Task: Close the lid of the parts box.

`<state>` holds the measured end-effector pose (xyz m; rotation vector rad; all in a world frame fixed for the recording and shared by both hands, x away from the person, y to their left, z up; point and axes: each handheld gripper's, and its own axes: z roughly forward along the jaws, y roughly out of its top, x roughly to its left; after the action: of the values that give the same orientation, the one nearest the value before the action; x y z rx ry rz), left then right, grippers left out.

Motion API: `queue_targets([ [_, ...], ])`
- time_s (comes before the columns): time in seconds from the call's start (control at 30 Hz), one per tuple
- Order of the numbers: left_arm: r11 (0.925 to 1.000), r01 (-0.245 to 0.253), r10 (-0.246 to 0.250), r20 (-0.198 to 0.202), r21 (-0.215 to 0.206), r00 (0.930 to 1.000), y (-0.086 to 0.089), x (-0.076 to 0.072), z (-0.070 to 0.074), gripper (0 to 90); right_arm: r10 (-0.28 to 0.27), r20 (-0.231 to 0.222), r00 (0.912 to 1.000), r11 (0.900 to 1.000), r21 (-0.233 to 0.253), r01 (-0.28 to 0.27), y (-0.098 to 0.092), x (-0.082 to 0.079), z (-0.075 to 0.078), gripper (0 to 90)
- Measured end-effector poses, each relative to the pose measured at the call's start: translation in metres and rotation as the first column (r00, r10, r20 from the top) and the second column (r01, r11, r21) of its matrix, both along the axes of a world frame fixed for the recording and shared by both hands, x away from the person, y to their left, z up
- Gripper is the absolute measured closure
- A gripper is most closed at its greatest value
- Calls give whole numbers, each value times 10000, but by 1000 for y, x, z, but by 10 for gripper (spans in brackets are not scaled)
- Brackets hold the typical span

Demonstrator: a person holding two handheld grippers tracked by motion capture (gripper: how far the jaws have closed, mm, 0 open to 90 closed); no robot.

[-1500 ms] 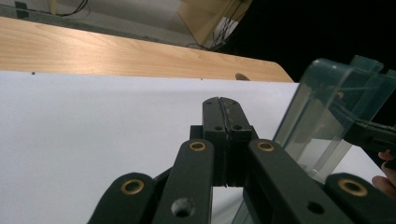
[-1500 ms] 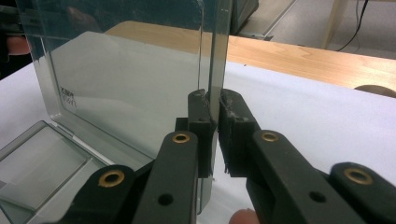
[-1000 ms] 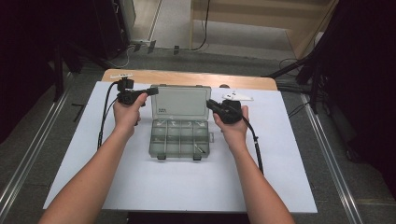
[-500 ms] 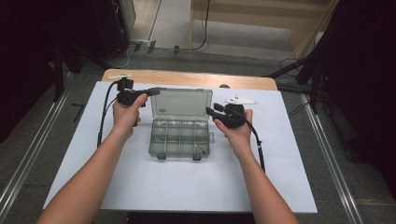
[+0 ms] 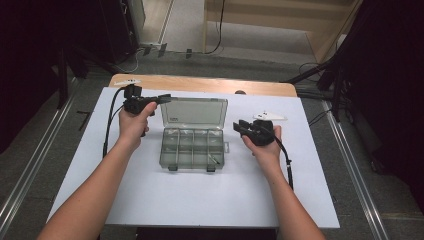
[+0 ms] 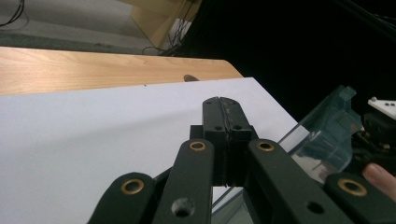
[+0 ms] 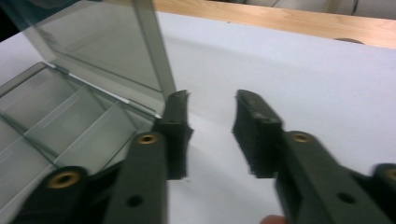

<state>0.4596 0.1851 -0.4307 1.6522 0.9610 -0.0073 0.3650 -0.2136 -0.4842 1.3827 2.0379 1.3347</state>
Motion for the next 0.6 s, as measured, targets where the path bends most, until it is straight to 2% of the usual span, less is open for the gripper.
queue_targets([
  [0.13, 10000, 36, -35, 99, -28, 9999, 1, -4, 3, 900, -55, -76, 10000, 9997, 254, 57, -1, 2, 7, 808],
  [0.3, 9999, 158, -157, 197, -37, 9997, 2, -10, 3, 900, -141, 101, 9998, 9998, 123, 140, 3, 4, 25, 892],
  [0.6, 9997, 235, -234, 462, -10, 9987, 3, -24, 4, 900, -136, 213, 9997, 9991, 408, 127, 8, 6, 49, 900],
])
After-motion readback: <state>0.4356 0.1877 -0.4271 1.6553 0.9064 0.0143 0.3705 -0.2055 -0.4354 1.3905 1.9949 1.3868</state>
